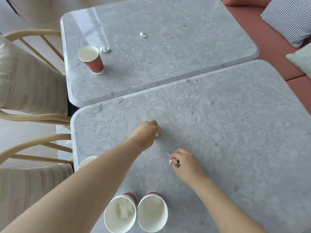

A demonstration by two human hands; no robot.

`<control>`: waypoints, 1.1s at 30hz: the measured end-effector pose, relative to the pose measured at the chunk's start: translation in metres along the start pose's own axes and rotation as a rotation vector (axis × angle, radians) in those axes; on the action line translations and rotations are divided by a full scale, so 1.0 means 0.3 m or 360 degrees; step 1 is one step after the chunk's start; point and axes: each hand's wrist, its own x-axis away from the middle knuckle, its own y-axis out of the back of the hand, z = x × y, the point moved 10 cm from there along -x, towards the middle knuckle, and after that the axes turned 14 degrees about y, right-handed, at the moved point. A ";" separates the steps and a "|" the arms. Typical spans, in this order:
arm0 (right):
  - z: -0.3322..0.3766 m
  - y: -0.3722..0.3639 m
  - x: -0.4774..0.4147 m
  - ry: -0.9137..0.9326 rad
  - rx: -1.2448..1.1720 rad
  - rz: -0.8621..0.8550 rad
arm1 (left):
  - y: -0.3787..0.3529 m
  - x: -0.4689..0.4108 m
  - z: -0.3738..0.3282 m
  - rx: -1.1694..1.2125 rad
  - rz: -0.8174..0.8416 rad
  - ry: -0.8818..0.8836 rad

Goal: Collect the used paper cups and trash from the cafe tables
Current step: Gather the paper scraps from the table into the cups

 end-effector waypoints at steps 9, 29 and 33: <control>0.170 0.075 0.070 0.0198 -0.0252 -0.0286 | 0.079 0.315 0.094 0.0423 -0.0169 0.0124; 0.482 0.036 0.354 0.0423 -0.0218 -0.0335 | 0.044 0.833 0.159 0.0612 -0.0348 0.0226; 0.487 0.045 0.376 0.0437 -0.0154 -0.0389 | 0.029 0.856 0.175 0.0606 -0.0377 0.0236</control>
